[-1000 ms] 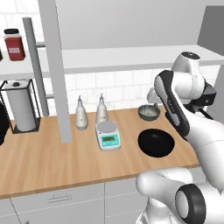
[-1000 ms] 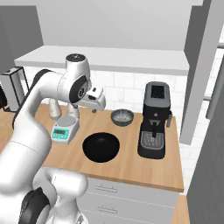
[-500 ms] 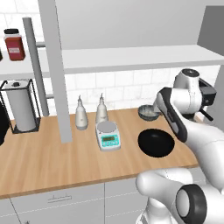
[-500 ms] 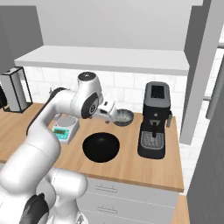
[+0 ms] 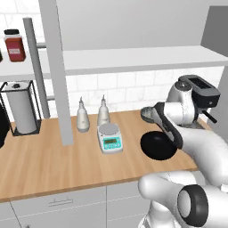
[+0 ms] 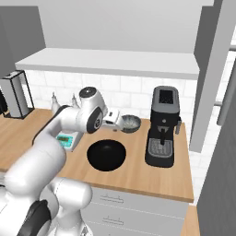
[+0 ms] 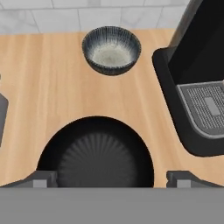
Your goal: Pick up the bowls on the counter and stack them on top of one another in the open cabinet. Place the smaller bowl on top of the larger bowl.
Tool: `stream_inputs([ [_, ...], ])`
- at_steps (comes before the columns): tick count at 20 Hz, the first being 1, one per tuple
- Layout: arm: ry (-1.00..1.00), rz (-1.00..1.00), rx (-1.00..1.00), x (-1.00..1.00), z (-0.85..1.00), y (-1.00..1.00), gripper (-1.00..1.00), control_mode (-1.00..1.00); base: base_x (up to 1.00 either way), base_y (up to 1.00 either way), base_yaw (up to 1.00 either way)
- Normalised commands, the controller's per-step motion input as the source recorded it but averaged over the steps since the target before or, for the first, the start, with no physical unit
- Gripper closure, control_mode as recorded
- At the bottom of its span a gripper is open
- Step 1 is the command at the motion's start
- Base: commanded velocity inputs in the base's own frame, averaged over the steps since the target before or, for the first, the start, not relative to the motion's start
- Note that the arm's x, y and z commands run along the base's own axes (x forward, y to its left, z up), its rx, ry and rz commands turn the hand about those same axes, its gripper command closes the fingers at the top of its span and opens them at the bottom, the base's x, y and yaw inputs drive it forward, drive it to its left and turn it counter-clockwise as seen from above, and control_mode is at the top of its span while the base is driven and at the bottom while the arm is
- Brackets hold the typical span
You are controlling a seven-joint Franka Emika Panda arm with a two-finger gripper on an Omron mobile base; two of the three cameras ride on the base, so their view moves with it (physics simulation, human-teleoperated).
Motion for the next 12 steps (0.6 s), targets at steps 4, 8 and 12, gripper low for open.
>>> stream_inputs([
  [4, 0.0, -0.01, 0.0, 0.72, 0.0, 0.0, -1.0, -1.0, 0.0, 0.0, 0.0],
  [8, 0.0, -0.02, 0.0, 0.7, -0.02, 0.0, -1.0, -1.0, 0.0, 0.0, 0.0],
  [12, 0.0, 0.0, -0.04, 0.53, -0.18, 0.0, -1.0, -1.0, 0.0, 0.0, 0.0],
])
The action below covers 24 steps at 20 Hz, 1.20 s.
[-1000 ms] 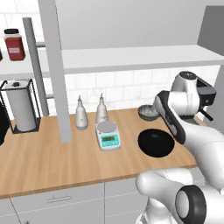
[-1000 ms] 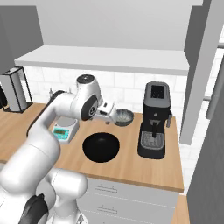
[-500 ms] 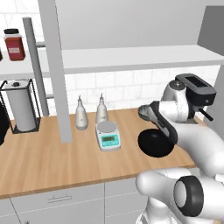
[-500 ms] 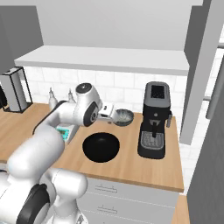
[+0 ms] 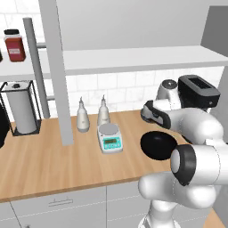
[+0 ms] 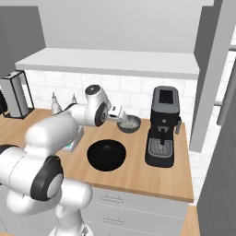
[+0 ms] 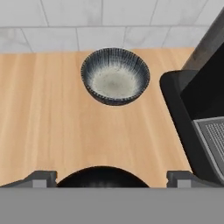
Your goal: Pick up the bowls on the counter and stack them on top of one another in the open cabinet. Place the smaller bowl on top of the larger bowl.
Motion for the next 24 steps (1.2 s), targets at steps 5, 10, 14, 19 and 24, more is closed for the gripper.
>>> stream_inputs([
  [5, 0.0, 0.0, -0.05, 0.27, -0.16, 0.0, -1.0, -1.0, 0.0, 0.0, 0.0],
  [10, 0.04, 0.0, -0.08, 0.07, -0.19, 0.0, -1.0, -1.0, 0.0, 0.0, 0.0],
  [14, 0.0, 0.03, -0.1, 0.16, -0.21, -0.01, -1.0, -1.0, 0.0, 0.0, 0.0],
  [19, 0.01, 0.0, -0.06, 0.36, -0.05, 0.0, -1.0, -1.0, 0.0, 0.0, 0.0],
  [24, 0.0, 0.0, -0.02, 0.35, -0.12, 0.0, -1.0, -1.0, 0.0, 0.0, 0.0],
])
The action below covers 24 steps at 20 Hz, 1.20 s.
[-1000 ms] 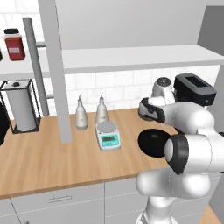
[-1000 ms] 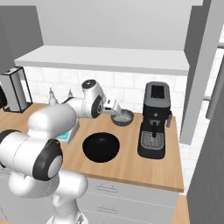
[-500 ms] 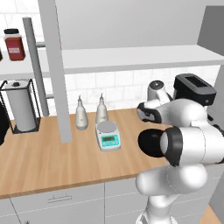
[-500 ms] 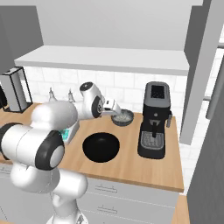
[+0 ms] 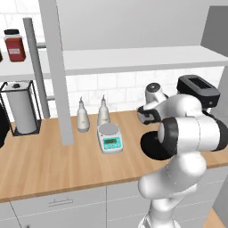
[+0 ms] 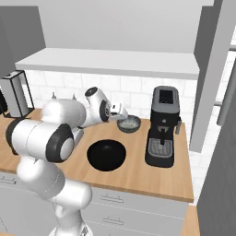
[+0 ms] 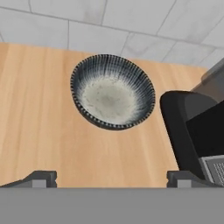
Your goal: Pick up the bowls on the counter and stack them on top of one another in the open cabinet. Place the smaller bowl on top of the larger bowl.
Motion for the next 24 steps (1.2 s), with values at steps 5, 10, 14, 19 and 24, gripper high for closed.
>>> stream_inputs([
  [5, 0.0, 0.0, 0.0, 0.23, -0.13, 0.0, -1.0, -1.0, 0.0, 0.0, 0.0],
  [10, 0.0, 0.0, -0.05, 0.21, -0.15, 0.0, -1.0, -1.0, 0.0, 0.0, 0.0],
  [14, 0.02, 0.0, -0.03, 0.23, -0.14, -0.04, -1.0, -1.0, 0.0, 0.0, 0.0],
  [19, 0.09, 0.0, 0.0, 0.26, -0.16, -0.1, -1.0, -1.0, 0.0, 0.0, 0.0],
  [24, 0.07, 0.0, 0.0, 0.36, -0.17, -0.08, -1.0, -1.0, 0.0, 0.0, 0.0],
])
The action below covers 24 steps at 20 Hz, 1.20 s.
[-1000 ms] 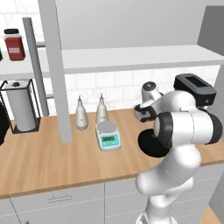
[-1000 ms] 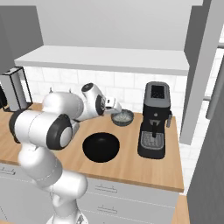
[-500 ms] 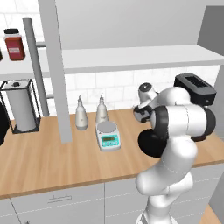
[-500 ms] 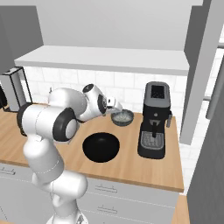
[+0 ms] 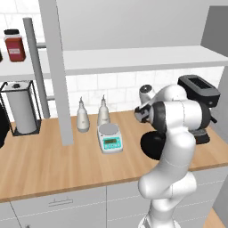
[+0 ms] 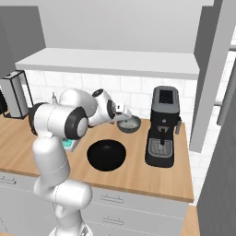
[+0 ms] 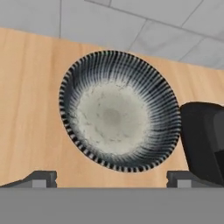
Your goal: Pick up the bowls on the counter and stack them on top of one another in the open cabinet. Place the smaller bowl on top of the larger bowl.
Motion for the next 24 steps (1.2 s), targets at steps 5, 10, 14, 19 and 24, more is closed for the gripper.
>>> stream_inputs([
  [5, 0.06, 0.0, -0.01, 0.27, -0.22, -0.07, -1.0, -1.0, 0.0, 0.0, 0.0],
  [10, 0.04, 0.03, -0.05, 0.04, -0.3, -0.09, -1.0, -1.0, 0.0, 0.0, 0.0],
  [14, 0.03, 0.04, -0.03, 0.0, -0.23, -0.01, -1.0, -1.0, 0.0, 0.0, 0.0],
  [19, 0.02, 0.05, -0.03, 0.02, -0.27, -0.03, -1.0, -1.0, 0.0, 0.0, 0.0],
  [24, 0.0, 0.03, 0.0, 0.2, -0.13, -0.07, -1.0, -1.0, 0.0, 0.0, 0.0],
])
